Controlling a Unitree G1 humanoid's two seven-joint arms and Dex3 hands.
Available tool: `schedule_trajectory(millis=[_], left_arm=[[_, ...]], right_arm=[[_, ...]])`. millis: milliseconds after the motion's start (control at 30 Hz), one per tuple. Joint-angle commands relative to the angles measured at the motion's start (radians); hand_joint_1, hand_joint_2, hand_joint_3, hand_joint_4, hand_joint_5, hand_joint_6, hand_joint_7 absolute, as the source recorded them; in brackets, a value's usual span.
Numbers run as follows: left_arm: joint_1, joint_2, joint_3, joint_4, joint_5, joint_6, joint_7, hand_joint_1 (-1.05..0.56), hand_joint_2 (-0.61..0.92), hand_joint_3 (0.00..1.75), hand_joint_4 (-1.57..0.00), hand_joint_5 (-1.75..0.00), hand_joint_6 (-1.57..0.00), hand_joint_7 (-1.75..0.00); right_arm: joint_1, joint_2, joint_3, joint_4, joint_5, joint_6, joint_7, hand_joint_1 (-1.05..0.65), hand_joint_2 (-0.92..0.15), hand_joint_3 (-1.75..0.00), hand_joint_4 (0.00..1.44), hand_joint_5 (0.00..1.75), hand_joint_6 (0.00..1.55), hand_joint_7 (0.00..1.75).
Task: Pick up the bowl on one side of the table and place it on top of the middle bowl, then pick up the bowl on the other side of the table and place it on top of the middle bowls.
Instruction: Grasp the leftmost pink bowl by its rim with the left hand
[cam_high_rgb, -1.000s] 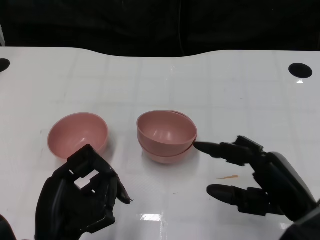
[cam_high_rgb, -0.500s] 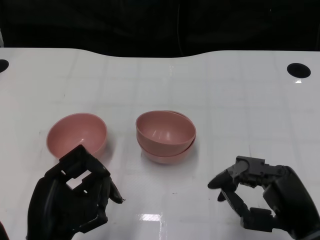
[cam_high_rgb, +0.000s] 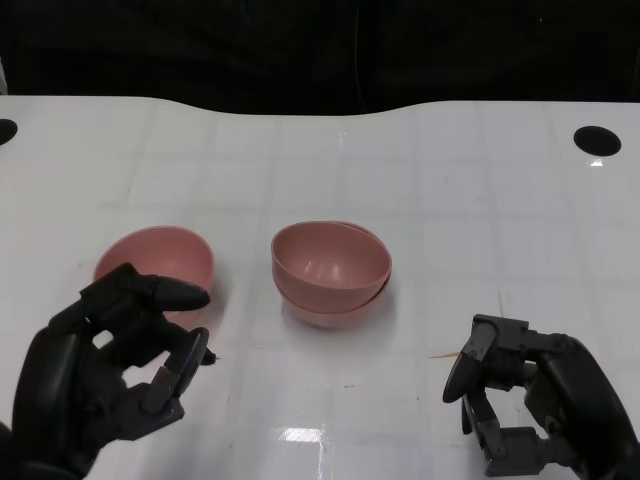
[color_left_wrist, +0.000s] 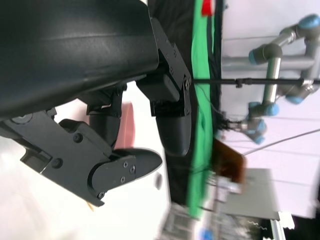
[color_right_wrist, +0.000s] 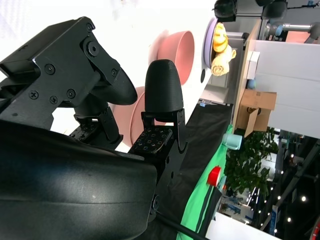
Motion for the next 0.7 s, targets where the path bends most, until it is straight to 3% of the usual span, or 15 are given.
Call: schedule_trajectory(millis=[33, 100, 133, 167, 233, 333, 433, 467, 533, 700], left_arm=[[-0.014, 0.029, 0.003, -0.024, 0.055, -0.006, 0.028, -0.41, 0.85, 0.39, -0.49, -1.28, -0.58, -0.70], [-0.014, 0.028, 0.002, -0.026, 0.060, -0.004, 0.031, -0.41, 0.87, 0.37, -0.49, -1.27, -0.58, -0.68], [-0.027, 0.092, 0.002, -0.070, 0.173, 0.032, 0.039, -0.40, 0.87, 0.33, -0.46, -1.21, -0.53, -0.63], [-0.038, 0.144, 0.001, -0.108, 0.272, 0.063, 0.044, -0.39, 0.89, 0.22, -0.43, -1.01, -0.46, -0.48], [-0.051, 0.199, -0.003, -0.157, 0.395, 0.110, 0.049, -0.38, 0.92, 0.10, -0.42, -0.78, -0.43, -0.28], [-0.078, 0.254, -0.027, -0.166, 0.513, 0.151, 0.040, -0.36, 0.91, 0.03, -0.38, -0.67, -0.43, -0.17], [-0.088, 0.273, -0.046, -0.163, 0.588, 0.165, 0.043, -0.36, 0.91, 0.01, -0.39, -0.58, -0.46, -0.10], [-0.102, 0.309, -0.076, -0.152, 0.684, 0.176, 0.038, -0.36, 0.91, 0.00, -0.39, -0.57, -0.46, -0.09], [-0.119, 0.350, -0.114, -0.139, 0.809, 0.190, 0.030, -0.44, 0.91, 0.00, -0.43, -0.37, -0.47, -0.03], [-0.127, 0.351, -0.130, -0.140, 0.862, 0.208, 0.025, -0.46, 0.92, 0.00, -0.46, -0.27, -0.47, -0.01]], right_arm=[[0.000, 0.004, -0.014, -0.019, 0.005, 0.011, 0.002, 0.02, -0.33, -1.57, 0.88, 1.75, 0.82, 1.45], [0.000, 0.005, -0.015, -0.020, 0.004, 0.012, 0.003, 0.02, -0.33, -1.57, 0.88, 1.75, 0.82, 1.45], [-0.002, 0.006, -0.011, -0.016, 0.002, 0.014, 0.004, 0.02, -0.33, -1.57, 0.88, 1.75, 0.82, 1.45], [-0.004, 0.007, -0.008, -0.013, 0.000, 0.016, 0.006, 0.01, -0.33, -1.56, 0.89, 1.75, 0.82, 1.45], [-0.005, 0.009, -0.007, -0.011, -0.001, 0.019, 0.008, -0.01, -0.32, -1.55, 0.89, 1.75, 0.82, 1.44], [-0.002, 0.014, -0.009, -0.024, -0.004, 0.037, 0.004, -0.01, -0.32, -1.54, 0.89, 1.74, 0.83, 1.43], [0.000, 0.014, -0.012, -0.027, -0.005, 0.041, 0.006, -0.01, -0.32, -1.54, 0.89, 1.73, 0.83, 1.42], [0.000, 0.013, -0.014, -0.029, 0.002, 0.047, 0.011, -0.01, -0.32, -1.54, 0.89, 1.74, 0.83, 1.42], [0.000, 0.012, -0.018, -0.031, 0.011, 0.055, 0.017, -0.02, -0.32, -1.53, 0.89, 1.74, 0.83, 1.41], [0.001, 0.015, -0.022, -0.034, 0.011, 0.061, 0.023, -0.02, -0.33, -1.52, 0.89, 1.75, 0.83, 1.41]])
